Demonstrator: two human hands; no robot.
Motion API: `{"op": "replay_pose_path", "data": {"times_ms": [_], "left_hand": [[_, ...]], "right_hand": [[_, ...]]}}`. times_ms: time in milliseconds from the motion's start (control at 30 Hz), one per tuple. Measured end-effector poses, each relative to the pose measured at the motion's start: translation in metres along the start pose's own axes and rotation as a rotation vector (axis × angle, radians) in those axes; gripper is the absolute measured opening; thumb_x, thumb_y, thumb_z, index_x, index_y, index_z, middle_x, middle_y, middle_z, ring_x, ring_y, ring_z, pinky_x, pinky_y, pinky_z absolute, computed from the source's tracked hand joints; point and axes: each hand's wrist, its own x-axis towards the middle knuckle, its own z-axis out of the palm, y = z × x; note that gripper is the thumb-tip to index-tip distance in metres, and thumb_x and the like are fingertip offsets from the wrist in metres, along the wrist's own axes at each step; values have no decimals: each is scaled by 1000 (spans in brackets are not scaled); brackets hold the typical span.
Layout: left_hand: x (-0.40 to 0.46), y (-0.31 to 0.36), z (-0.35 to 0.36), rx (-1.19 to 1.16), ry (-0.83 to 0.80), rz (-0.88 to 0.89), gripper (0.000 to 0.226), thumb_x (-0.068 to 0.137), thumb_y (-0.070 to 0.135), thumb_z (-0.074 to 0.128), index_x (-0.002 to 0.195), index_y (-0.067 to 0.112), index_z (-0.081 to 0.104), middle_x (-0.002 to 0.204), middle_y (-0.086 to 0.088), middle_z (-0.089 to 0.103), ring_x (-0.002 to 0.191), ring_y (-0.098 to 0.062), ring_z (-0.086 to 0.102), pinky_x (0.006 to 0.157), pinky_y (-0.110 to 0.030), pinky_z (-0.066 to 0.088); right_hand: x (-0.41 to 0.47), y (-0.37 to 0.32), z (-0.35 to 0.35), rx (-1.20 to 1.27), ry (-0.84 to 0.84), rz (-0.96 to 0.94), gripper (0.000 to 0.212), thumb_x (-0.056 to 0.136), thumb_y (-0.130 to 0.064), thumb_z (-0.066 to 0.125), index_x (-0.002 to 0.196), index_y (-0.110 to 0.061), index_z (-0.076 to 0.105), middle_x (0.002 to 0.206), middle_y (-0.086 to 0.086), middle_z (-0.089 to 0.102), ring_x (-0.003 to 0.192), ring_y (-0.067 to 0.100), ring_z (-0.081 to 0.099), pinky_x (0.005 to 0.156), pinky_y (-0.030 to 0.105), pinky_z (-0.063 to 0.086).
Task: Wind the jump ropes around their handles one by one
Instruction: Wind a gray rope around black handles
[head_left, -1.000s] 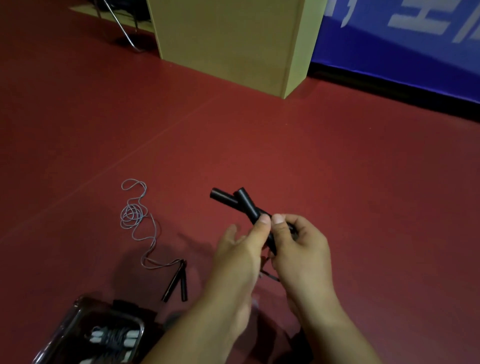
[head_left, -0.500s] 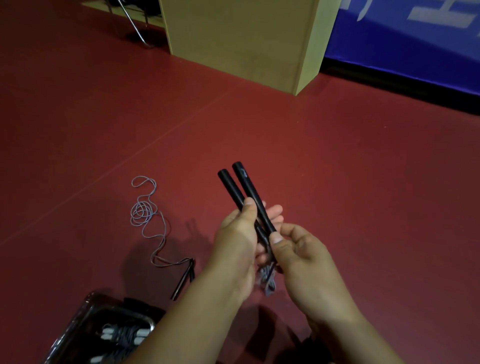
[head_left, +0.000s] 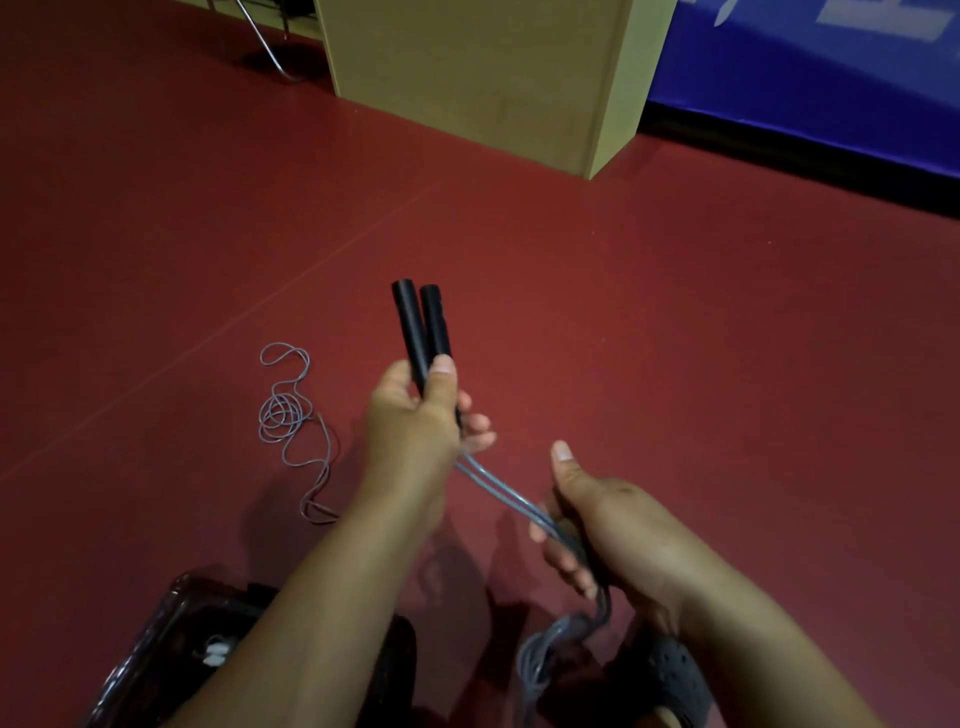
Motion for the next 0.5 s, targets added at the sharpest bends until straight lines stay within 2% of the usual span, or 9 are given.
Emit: {"op": "replay_pose_path", "data": {"times_ms": [100,167,233,300,367,433,500], "left_hand": [[13,7,-22,190,54,187,12,102,18,53,91,13,53,63,-4,52,38,-8,53,40,-25,52],[15,9,-34,354,58,277,11,99,19,57,89,15,55,61,-6,56,39,-12,56,40,-28,52],[12,5,-40,538,3,323,10,97,21,60,88,20,57,59,-8,62,41,-16,62,44,-34,55],[10,-2,-42,685,-106,290,5,95,22,63,90,21,61,57,-8,64,43,-17,64,48,-35,54],[6,-7,-42,707,-240,193,2,94,21,64,95,21,66,58,-4,61,43,-14,61,49,-30,52],[0,-9,-36,623,-374,65,7,96,18,63,100,18,69,62,-3,54,43,-11,56,46,-28,51],[-6,-9,-32,571,-473,-24,11,98,17,60,104,16,68,66,-4,51,44,-13,55,43,-25,49]], "right_hand": [[-2,5,-18,-18,7,-37,65,81,-73,36,51,-18,55,50,7,46,50,23,50,65,34,44],[-4,7,-28,6,-25,-102,57,85,-65,42,53,-19,52,52,5,47,56,22,53,75,34,43],[-6,7,-35,-16,-45,-161,47,88,-51,51,54,-19,55,55,3,50,61,20,51,73,33,40],[-5,8,-40,-65,-23,-202,38,91,-35,59,57,-18,61,59,4,52,62,20,47,67,36,37],[-5,7,-43,-101,75,-228,32,94,-26,61,64,-16,65,58,7,49,55,20,42,57,34,33],[-5,7,-47,-208,210,-290,29,93,-28,63,68,-14,66,51,-2,45,46,14,39,50,26,31],[-2,7,-49,-357,339,-357,26,89,-36,67,67,-23,68,46,-11,45,43,4,37,48,24,35]]}}
